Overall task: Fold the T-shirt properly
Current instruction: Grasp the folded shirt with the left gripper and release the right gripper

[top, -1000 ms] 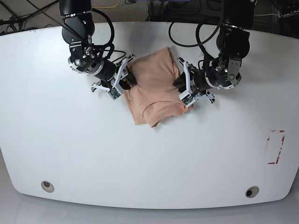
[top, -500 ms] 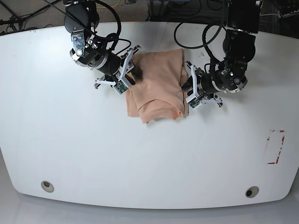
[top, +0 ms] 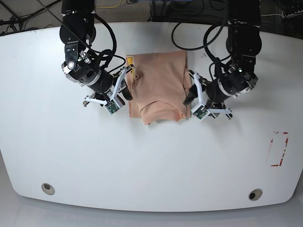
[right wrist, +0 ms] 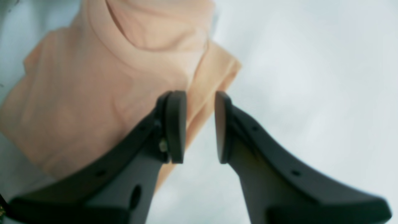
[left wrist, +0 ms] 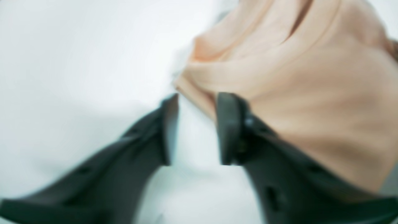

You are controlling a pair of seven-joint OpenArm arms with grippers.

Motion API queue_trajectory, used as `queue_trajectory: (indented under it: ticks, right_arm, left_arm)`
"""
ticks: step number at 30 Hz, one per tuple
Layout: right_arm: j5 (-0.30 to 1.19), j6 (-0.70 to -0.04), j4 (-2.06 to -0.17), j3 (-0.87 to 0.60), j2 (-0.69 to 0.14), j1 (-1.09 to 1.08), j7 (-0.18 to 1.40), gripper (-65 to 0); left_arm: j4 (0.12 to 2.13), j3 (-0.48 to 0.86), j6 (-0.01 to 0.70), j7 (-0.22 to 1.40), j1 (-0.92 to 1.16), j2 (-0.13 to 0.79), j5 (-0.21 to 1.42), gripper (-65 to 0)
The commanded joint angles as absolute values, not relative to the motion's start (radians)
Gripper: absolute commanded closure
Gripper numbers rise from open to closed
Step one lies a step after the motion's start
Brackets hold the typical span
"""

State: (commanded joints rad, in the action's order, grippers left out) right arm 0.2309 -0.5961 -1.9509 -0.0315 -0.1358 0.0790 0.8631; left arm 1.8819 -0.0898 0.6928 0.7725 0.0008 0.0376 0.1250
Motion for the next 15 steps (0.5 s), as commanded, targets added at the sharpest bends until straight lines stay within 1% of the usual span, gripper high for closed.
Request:
queue_trajectory:
  ticks: [2, 4, 5, 6, 9, 10, 12, 15]
  right_arm:
    - [0.236, -0.596, -1.949, -0.070, -0.134, 0.074, 0.874, -15.4]
    - [0.240, -0.596, -1.949, -0.104, -0.130, 0.064, 0.878, -15.7]
    - [0.243, -0.596, -1.951, -0.128, -0.130, 0.062, 0.880, -17.4]
    - [0.243, -0.596, -1.951, -0.140, -0.130, 0.062, 0.883, -19.0]
    - [0.243, -0.596, -1.948, -0.183, -0.130, 0.056, 0.892, -27.7]
    - [0.243, -0.596, -1.948, -0.209, -0.130, 0.056, 0.894, -32.8]
    - [0.243, -0.596, -1.951, -0.237, -0.128, 0.053, 0.894, -40.3]
    - [0.243, -0.596, -1.951, -0.265, -0.128, 0.053, 0.895, -47.2]
  left_arm:
    - [1.876, -0.114, 0.664, 0.771, 0.001, 0.005, 0.110, -39.7]
    - [1.877, -0.137, 0.625, 0.769, 0.001, -0.024, 0.088, -40.3]
    - [1.880, -0.160, 0.587, 0.769, 0.002, -0.048, 0.068, -40.3]
    - [1.880, -0.173, 0.564, 0.769, 0.008, -0.061, 0.059, -40.3]
    - [1.873, -0.214, 0.475, 0.757, 0.021, -0.093, 0.031, -40.3]
    - [1.870, -0.229, 0.430, 0.733, 0.025, -0.104, 0.018, -40.6]
    - [1.865, -0.259, 0.369, 0.677, 0.039, -0.111, 0.004, -40.7]
    - [1.847, -0.317, 0.298, 0.593, 0.076, -0.110, -0.016, -40.8]
